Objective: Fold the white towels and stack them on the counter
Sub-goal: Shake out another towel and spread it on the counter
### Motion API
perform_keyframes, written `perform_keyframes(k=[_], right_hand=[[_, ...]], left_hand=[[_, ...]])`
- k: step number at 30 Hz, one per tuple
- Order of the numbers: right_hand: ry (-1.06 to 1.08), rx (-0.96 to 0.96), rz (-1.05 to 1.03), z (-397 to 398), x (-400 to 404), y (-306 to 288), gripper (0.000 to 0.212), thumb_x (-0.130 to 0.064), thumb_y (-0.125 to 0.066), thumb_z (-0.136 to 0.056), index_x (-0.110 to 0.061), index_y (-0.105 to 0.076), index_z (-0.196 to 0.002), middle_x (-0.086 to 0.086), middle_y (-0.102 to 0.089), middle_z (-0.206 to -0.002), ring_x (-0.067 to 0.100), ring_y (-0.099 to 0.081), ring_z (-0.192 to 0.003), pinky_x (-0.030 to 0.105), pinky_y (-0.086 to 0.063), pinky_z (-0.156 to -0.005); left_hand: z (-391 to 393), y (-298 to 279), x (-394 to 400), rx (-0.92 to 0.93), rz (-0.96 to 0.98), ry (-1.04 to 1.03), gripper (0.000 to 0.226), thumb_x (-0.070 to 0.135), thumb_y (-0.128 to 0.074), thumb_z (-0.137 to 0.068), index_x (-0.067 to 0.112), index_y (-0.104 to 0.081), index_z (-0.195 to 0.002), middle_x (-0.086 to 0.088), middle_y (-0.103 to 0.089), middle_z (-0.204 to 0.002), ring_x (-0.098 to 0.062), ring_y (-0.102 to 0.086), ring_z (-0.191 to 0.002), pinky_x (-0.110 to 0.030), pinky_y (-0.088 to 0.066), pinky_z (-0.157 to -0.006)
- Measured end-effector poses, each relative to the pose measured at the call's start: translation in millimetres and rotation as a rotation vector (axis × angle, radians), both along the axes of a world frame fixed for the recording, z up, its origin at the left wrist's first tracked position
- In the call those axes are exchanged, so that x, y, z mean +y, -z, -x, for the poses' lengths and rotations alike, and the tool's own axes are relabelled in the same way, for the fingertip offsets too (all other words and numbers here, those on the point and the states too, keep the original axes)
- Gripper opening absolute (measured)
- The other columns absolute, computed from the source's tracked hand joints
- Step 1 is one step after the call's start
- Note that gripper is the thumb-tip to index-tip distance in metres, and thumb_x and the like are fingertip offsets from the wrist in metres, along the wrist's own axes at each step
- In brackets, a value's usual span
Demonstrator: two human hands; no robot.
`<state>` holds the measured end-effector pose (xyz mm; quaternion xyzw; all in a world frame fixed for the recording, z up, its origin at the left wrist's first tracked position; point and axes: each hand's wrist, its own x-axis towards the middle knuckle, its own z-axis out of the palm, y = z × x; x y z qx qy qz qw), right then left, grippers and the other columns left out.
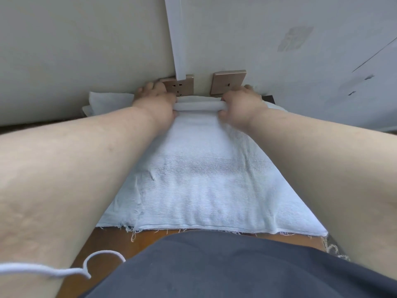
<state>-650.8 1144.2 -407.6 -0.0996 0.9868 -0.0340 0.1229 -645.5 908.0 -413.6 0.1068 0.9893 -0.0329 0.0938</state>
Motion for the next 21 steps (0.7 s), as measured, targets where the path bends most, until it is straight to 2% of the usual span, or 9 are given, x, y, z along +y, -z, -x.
perform_keyframes(k=[3, 7, 11, 14, 16, 17, 18, 19, 21], right_hand=[[-0.027, 0.015, 0.071, -11.5, 8.1, -7.8, 0.023, -0.038, -0.057, -0.085, -0.022, -0.051, -0.100, 0.005, -0.058, -0.096, 0.033, -0.057, -0.096, 0.034, -0.039, -0.074], [-0.035, -0.009, 0.111, -25.6, 15.3, -23.2, 0.025, -0.044, -0.057, -0.086, -0.025, -0.047, -0.099, 0.000, -0.060, -0.085, 0.030, -0.058, -0.080, 0.035, -0.044, -0.065], [-0.051, -0.182, -0.165, -39.4, 24.6, -38.1, 0.023, -0.050, -0.057, -0.088, -0.027, -0.060, -0.094, -0.003, -0.062, -0.086, 0.022, -0.057, -0.078, 0.028, -0.038, -0.057], [0.021, -0.150, -0.275, -54.9, 32.9, -47.0, 0.023, -0.046, -0.051, -0.092, -0.025, -0.057, -0.085, -0.001, -0.059, -0.087, 0.025, -0.052, -0.084, 0.034, -0.045, -0.075], [0.095, -0.050, -0.183, -67.2, 33.7, -54.9, 0.022, -0.040, -0.048, -0.093, -0.024, -0.049, -0.078, -0.001, -0.056, -0.078, 0.026, -0.052, -0.080, 0.043, -0.040, -0.101], [0.142, 0.012, -0.089, -75.2, 32.7, -60.5, 0.021, -0.037, -0.048, -0.092, -0.024, -0.045, -0.076, -0.002, -0.054, -0.073, 0.025, -0.051, -0.074, 0.044, -0.039, -0.104], [0.190, 0.074, 0.004, -84.4, 30.9, -67.5, 0.021, -0.035, -0.049, -0.091, -0.023, -0.042, -0.076, -0.002, -0.052, -0.070, 0.025, -0.049, -0.069, 0.043, -0.045, -0.093], [0.231, 0.125, 0.075, -94.8, 28.2, -75.7, 0.019, -0.036, -0.051, -0.090, -0.024, -0.042, -0.078, -0.004, -0.051, -0.070, 0.025, -0.049, -0.067, 0.039, -0.047, -0.073], [0.267, 0.186, 0.128, -114.8, 23.3, -92.7, 0.011, -0.038, -0.051, -0.091, -0.030, -0.044, -0.085, -0.006, -0.051, -0.070, 0.026, -0.049, -0.067, 0.032, -0.033, -0.053]], left_hand=[[-6.4, -4.0, -9.4, 0.005, -0.102, 0.053, 0.037, 0.042, -0.061, -0.090, 0.018, -0.052, -0.117, -0.013, -0.055, -0.124, -0.035, -0.048, -0.116, -0.040, -0.038, -0.094], [-13.2, -16.7, -37.3, -0.099, -0.008, 0.034, 0.031, 0.040, -0.058, -0.093, 0.019, -0.055, -0.116, -0.014, -0.063, -0.110, -0.035, -0.060, -0.097, -0.035, -0.042, -0.074], [-25.2, -36.7, -56.4, -0.043, -0.066, 0.077, 0.009, 0.028, -0.053, -0.094, 0.021, -0.055, -0.101, -0.011, -0.060, -0.095, -0.032, -0.052, -0.079, -0.033, -0.037, -0.066], [-42.1, -51.8, -70.7, 0.006, -0.077, 0.084, 0.006, 0.023, -0.049, -0.093, 0.026, -0.044, -0.094, -0.001, -0.048, -0.080, -0.028, -0.046, -0.073, -0.033, -0.036, -0.063], [-52.5, -59.9, -80.7, 0.036, -0.168, 0.069, 0.013, 0.019, -0.049, -0.092, 0.027, -0.049, -0.102, -0.002, -0.049, -0.085, -0.029, -0.048, -0.075, -0.034, -0.037, -0.064], [-56.8, -65.0, -85.2, 0.060, -0.241, 0.056, 0.018, 0.019, -0.049, -0.091, 0.028, -0.051, -0.106, -0.004, -0.051, -0.087, -0.030, -0.049, -0.077, -0.036, -0.039, -0.065], [-61.5, -70.6, -89.8, 0.089, -0.301, 0.048, 0.020, 0.019, -0.049, -0.090, 0.030, -0.052, -0.107, -0.004, -0.053, -0.088, -0.031, -0.051, -0.078, -0.037, -0.041, -0.065], [-67.0, -77.0, -94.5, 0.111, -0.335, 0.049, 0.021, 0.020, -0.049, -0.089, 0.033, -0.052, -0.105, -0.003, -0.053, -0.087, -0.031, -0.051, -0.078, -0.037, -0.042, -0.065], [-76.7, -89.3, -101.6, 0.140, -0.349, 0.066, 0.018, 0.023, -0.046, -0.090, 0.036, -0.049, -0.103, 0.001, -0.052, -0.085, -0.031, -0.051, -0.075, -0.035, -0.040, -0.061]])
